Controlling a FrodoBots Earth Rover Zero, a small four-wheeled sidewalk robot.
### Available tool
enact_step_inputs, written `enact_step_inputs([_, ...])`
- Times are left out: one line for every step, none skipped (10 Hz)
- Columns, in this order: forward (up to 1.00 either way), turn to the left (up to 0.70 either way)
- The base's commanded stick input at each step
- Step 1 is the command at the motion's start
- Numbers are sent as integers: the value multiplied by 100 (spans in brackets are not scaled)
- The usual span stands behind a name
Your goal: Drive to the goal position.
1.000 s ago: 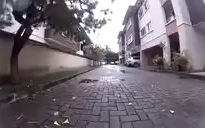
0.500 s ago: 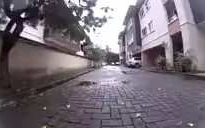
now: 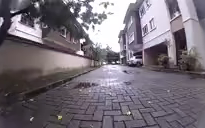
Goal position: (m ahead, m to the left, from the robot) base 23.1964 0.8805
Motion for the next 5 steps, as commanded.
enact_step_inputs([70, 0])
enact_step_inputs([70, 0])
enact_step_inputs([70, 0])
enact_step_inputs([70, 0])
enact_step_inputs([70, -9])
